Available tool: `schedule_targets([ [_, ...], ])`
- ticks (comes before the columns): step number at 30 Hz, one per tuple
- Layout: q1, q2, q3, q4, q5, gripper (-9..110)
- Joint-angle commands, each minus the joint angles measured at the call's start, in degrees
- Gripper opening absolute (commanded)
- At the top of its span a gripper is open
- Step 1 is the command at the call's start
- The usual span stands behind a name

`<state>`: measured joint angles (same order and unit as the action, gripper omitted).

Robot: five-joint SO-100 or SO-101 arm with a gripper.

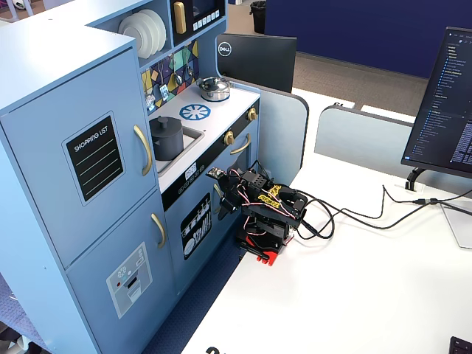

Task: Take off the lid from the gray recipient and place it on the counter

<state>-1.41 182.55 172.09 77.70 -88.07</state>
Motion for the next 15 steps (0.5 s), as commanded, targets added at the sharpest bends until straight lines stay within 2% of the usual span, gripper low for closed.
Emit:
schedule_targets([
  [1, 3.2, -0.4, -0.1, 10.0, -0.4, 0],
  [10, 3.8, -0.4, -0.2, 9.5, 1.7, 0],
  [15, 3.3, -0.7, -6.8, -0.8, 8.4, 0],
])
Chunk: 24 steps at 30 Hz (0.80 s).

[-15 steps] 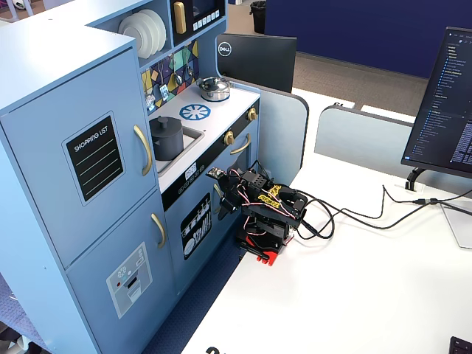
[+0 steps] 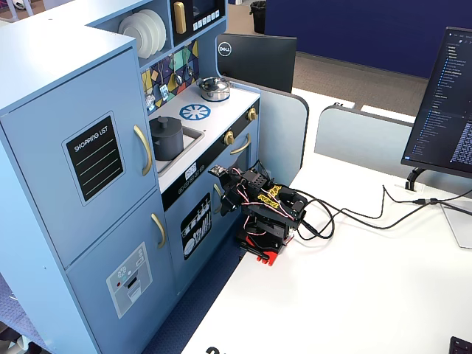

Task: Take off the lid from the gray recipient and place it on the counter

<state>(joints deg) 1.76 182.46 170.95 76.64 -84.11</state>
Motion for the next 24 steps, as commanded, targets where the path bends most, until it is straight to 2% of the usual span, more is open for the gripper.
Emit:
schedule_targets([
  [1, 0.1, -1.2, -8.4, -1.8, 4.5, 0],
  [13, -2.1, -12.9, -42.5, -17.7, -6.8, 0],
  [24, -0.1, -21.1, -50.6, -38.8, -6.1, 0],
])
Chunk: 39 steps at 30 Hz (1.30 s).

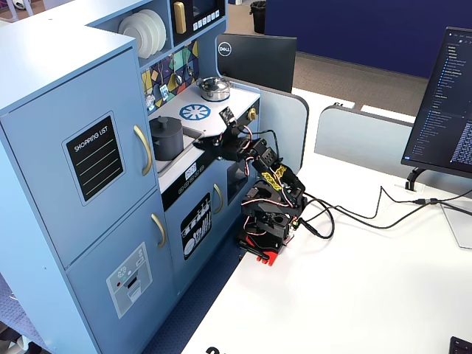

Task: Take off the lid from the gray recipient and place it on the counter

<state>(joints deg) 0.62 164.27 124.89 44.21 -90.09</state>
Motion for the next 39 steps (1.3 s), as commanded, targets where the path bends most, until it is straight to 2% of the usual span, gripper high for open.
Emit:
schedule_targets([
  [1, 1.0, -3.7, -4.8, -8.0, -0.4, 0],
  [9, 2.4, -11.2, -7.4, -18.9, 1.8, 19],
  [21, 3.4, -22.8, -7.6, -31.5, -0.1, 19],
  [39, 3.8, -41.2, -17.9, -37.7, -1.5, 18],
])
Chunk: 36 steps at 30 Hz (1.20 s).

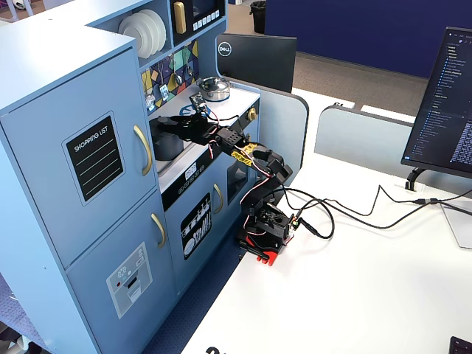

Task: Take off the lid from the gray recipient and place it on the counter

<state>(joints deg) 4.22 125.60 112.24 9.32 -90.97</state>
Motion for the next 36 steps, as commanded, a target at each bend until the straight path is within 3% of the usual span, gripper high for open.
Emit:
schedule_targets([
  [1, 0.4, -3.4, -5.8, -3.0, -0.6, 18],
  [12, -1.1, -8.6, -8.9, -5.1, 0.2, 11],
  [15, -1.8, -8.7, -9.3, -5.6, 0.0, 0],
  [25, -0.7, -2.7, -11.5, -4.5, -1.0, 0],
  [36, 14.4, 6.9, -15.4, 10.1, 1.1, 0],
])
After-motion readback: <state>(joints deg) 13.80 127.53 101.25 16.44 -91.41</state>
